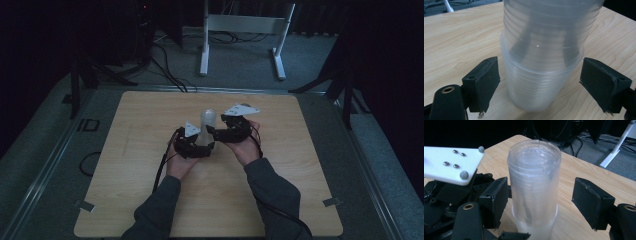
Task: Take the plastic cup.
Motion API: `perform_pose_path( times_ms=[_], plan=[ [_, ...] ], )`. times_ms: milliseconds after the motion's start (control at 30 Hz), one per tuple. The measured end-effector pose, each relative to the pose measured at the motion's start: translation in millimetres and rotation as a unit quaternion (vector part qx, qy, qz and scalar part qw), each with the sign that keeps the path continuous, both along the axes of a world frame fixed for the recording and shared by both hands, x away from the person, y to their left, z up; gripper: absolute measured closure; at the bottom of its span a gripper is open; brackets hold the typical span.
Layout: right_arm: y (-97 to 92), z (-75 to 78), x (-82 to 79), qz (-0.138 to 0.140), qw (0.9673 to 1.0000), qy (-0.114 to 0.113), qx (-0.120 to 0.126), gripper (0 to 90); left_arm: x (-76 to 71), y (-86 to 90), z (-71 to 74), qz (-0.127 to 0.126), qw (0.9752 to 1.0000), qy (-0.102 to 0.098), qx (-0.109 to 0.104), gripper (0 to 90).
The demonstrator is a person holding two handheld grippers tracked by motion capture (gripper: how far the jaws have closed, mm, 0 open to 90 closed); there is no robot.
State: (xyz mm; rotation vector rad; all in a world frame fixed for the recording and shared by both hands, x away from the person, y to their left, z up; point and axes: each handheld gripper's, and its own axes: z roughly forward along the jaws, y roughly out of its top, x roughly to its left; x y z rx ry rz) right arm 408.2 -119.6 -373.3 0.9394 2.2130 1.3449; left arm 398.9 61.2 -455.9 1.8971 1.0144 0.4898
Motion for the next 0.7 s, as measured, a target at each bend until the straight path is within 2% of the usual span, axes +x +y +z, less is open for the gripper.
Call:
perform_pose_path(
  times_ms=[167, 267, 700],
  plan=[
    [5.7, 2.4, 1.8, 0.001, 1.0000, -0.003, -0.002, 27.5, 2.1, 0.2, -0.8, -0.004, 1.0000, 0.004, -0.008, 16.5],
    [12.5, 2.9, 2.6, -0.002, 0.9999, -0.010, -0.012, 26.9, 3.0, 0.2, -1.8, -0.001, 0.9999, 0.003, -0.011, 18.7],
    [21.6, 2.5, 8.7, -0.004, 0.9999, -0.010, -0.004, 27.5, 2.4, -0.4, -1.4, 0.002, 1.0000, -0.001, -0.010, 22.0]
  ],
)
